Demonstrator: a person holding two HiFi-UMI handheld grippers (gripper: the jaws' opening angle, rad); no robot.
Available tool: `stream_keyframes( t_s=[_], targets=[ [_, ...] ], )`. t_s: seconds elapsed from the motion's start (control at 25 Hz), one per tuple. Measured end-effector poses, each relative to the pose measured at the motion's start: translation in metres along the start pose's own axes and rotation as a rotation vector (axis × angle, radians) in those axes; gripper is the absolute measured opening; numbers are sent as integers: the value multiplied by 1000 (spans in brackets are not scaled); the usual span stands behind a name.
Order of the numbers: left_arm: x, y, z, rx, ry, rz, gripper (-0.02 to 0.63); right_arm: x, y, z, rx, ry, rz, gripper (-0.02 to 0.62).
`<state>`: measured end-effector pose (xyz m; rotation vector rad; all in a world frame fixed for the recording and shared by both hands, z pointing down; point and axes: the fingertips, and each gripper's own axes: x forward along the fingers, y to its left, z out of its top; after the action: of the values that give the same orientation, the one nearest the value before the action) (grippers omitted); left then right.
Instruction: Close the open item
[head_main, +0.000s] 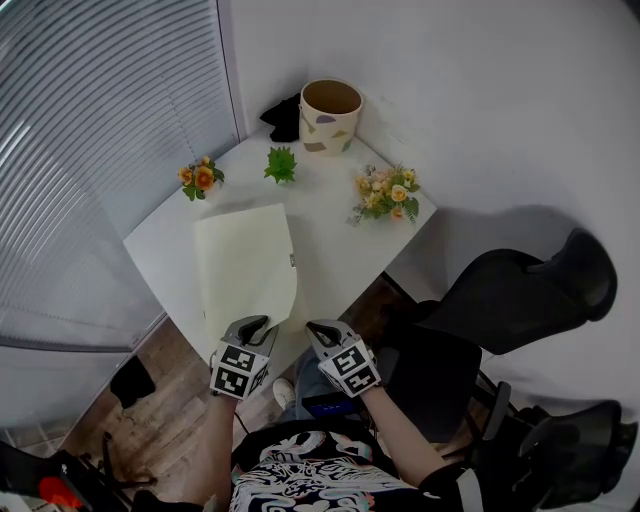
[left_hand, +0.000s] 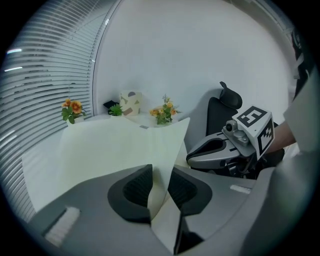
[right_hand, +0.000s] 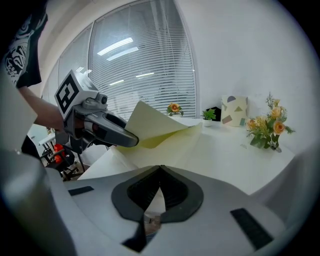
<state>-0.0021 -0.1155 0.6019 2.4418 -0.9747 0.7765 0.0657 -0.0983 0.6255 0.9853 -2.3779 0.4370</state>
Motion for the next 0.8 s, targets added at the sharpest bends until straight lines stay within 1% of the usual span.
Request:
stream_keyframes(
  t_s=[0.12, 0.28, 0.44, 0.52, 0.64, 0.68, 0.72, 0.8],
  targets=[
    [5, 0, -3, -1, 53, -12, 82, 0, 0, -1, 1, -1, -1, 5],
    [10, -3, -7, 42, 138, -29, 84, 0, -1, 1, 5, -4, -2, 5],
    [13, -5, -11, 52, 211, -52, 89, -1, 0, -1, 0, 1, -2, 5],
    [16, -7, -13, 93, 264, -59, 92, -1, 0, 0, -5, 5, -1, 5],
    [21, -9, -17, 194, 353, -45, 97, 0, -1, 0, -4, 17, 2, 5],
    [22, -9, -18, 215, 372, -41, 98, 0, -2, 0, -5, 21, 2, 5],
    [22, -9, -18, 223, 383, -41, 98, 1, -2, 1, -7, 23, 3, 5],
    [23, -8, -19, 215, 381, -45, 100, 1, -2, 1, -10, 25, 4, 5]
  ],
)
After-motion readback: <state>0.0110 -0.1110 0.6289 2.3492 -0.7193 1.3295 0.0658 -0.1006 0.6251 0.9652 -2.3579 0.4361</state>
